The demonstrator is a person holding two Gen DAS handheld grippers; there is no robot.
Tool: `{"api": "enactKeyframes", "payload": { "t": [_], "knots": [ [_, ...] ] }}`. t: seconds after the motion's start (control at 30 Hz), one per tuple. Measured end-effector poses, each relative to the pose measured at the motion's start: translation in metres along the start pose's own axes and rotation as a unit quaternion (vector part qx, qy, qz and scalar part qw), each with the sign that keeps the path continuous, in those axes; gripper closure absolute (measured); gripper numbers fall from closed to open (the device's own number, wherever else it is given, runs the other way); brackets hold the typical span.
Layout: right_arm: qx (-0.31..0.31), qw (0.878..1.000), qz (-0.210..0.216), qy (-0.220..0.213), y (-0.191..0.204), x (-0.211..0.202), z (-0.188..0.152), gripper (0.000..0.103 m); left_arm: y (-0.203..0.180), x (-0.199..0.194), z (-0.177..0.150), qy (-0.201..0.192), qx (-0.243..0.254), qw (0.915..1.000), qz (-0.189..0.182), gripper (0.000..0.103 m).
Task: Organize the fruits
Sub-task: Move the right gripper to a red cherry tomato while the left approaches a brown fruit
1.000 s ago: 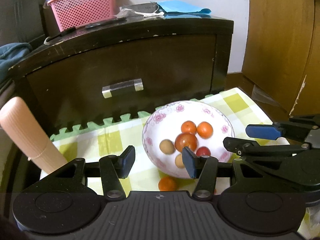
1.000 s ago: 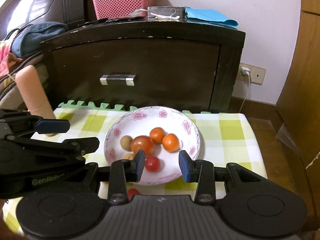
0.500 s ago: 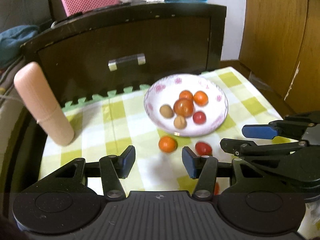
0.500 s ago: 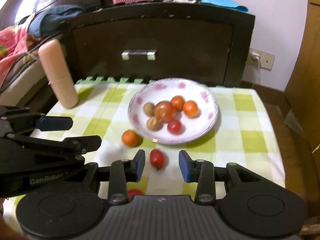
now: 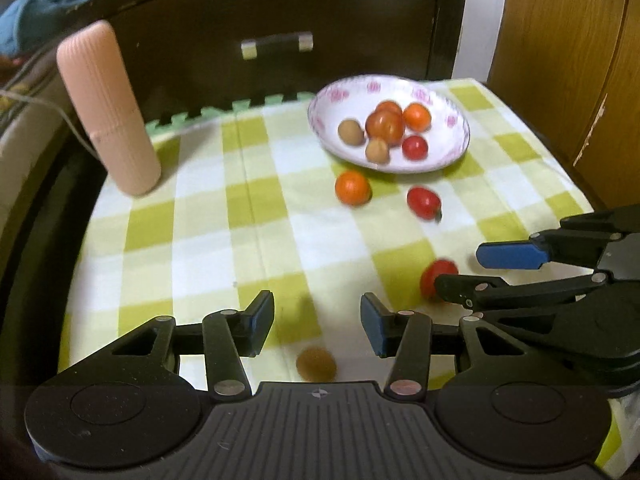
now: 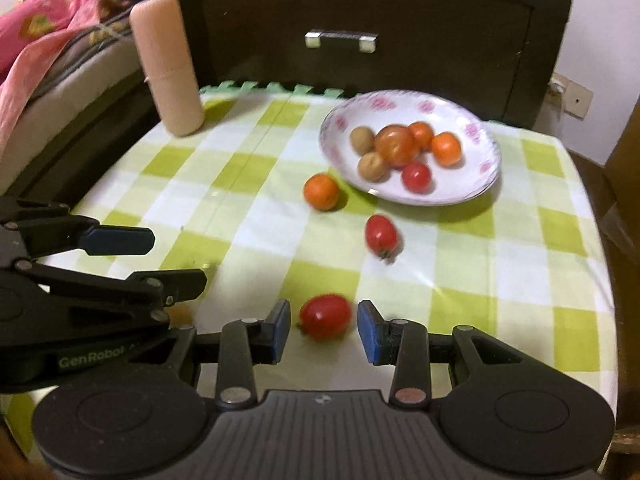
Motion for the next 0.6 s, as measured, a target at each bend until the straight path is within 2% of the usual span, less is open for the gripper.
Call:
{"api": "enactKeyframes", "payload": {
  "t": [0.13,0.37,0.6],
  "knots": [
    [-0.005,1.0,0.007,0.009,0.005,0.004,-0.006,0.067,0.005,0.003,-0.01,0.01,-0.005,0.9999,-0.006,0.045],
    [0.003,1.0,0.017,0.015,-0.002,0.005,-0.01,0.066,-0.001,0.017,-0.023,0.026,0.014,0.9995,-0.013,0.041],
    [0.021,1.0,0.013,0.008,-0.015,0.004,-0.005,0.066,0.0,0.029,-0.026,0.034,0.012,0.9992,-0.016,0.051]
  ]
}}
Point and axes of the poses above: each gripper's, at about its wrist camera, not at the fingertips, and x roughly the way its jaws point, y to its left, z to its top, the point moved 2 cm from there along x, roughly the way its jaws point, and after that the axes turned 5 degrees about y, right-handed, at the moved point
